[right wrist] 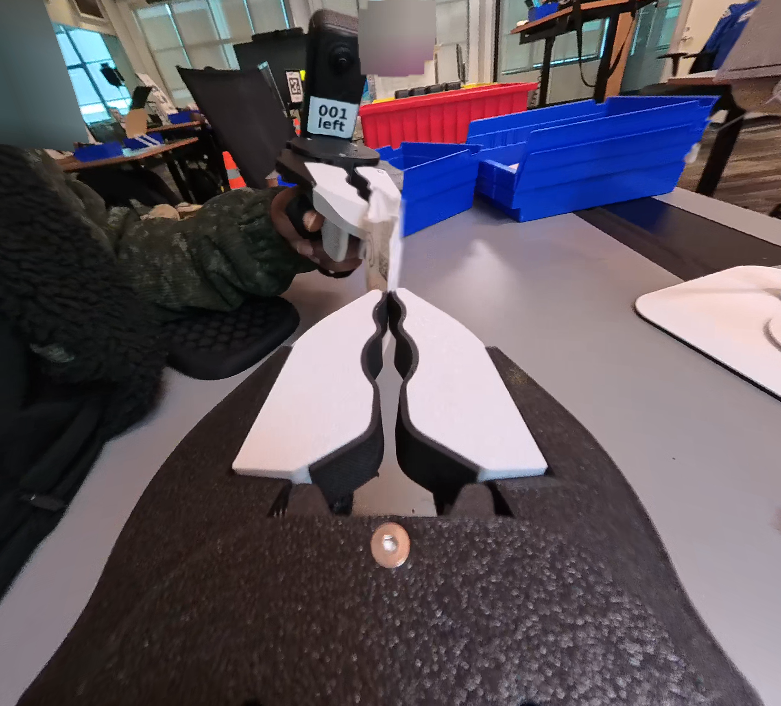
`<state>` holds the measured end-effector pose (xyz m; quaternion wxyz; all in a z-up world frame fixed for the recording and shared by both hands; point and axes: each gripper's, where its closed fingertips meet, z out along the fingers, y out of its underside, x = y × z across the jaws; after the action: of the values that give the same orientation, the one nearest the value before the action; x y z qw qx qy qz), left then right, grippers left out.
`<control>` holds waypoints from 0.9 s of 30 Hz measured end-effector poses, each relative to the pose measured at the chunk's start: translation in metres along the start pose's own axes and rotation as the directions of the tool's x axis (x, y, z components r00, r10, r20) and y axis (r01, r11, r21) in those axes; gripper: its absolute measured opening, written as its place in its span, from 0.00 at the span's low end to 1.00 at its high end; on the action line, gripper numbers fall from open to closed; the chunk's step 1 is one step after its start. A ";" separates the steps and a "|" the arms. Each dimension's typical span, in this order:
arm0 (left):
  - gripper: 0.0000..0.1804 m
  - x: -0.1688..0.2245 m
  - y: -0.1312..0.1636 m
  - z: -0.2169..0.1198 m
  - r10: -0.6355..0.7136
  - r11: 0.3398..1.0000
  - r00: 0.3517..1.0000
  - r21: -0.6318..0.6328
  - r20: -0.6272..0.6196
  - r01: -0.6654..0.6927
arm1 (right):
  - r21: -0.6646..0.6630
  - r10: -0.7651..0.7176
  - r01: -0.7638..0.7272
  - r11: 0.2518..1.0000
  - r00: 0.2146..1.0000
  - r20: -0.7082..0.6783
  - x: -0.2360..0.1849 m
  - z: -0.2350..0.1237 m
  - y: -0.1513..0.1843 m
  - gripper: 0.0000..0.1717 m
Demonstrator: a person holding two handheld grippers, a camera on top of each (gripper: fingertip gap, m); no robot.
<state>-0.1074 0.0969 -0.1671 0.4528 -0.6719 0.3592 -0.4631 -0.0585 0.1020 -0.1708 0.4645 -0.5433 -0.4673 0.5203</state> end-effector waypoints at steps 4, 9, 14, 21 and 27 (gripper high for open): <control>0.00 0.003 0.002 0.002 0.032 0.999 0.999 -0.026 0.012 -0.032 | -0.014 -0.007 0.007 1.000 1.000 0.000 0.001 -0.002 0.002 0.00; 0.00 0.009 0.007 0.011 0.043 0.998 0.999 -0.049 -0.009 -0.044 | -0.038 -0.040 0.040 0.998 0.999 -0.004 -0.004 0.006 0.005 0.00; 0.00 -0.015 -0.003 -0.012 0.019 1.000 0.995 -0.014 0.094 -0.018 | -0.045 -0.002 -0.002 0.999 0.996 -0.095 0.019 -0.015 0.001 0.00; 0.00 0.001 -0.011 -0.009 0.064 0.998 0.997 0.005 0.037 -0.064 | -0.033 -0.071 0.067 0.997 0.990 -0.123 0.014 -0.023 -0.020 0.00; 0.00 0.025 -0.003 0.011 0.088 0.996 0.994 -0.003 -0.067 -0.089 | -0.179 0.014 -0.013 0.984 1.000 0.007 -0.018 -0.010 -0.007 0.51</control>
<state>-0.0888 0.0782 -0.1584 0.4587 -0.6407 0.4050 -0.4638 -0.0488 0.0851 -0.1614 0.4082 -0.5840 -0.5104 0.4815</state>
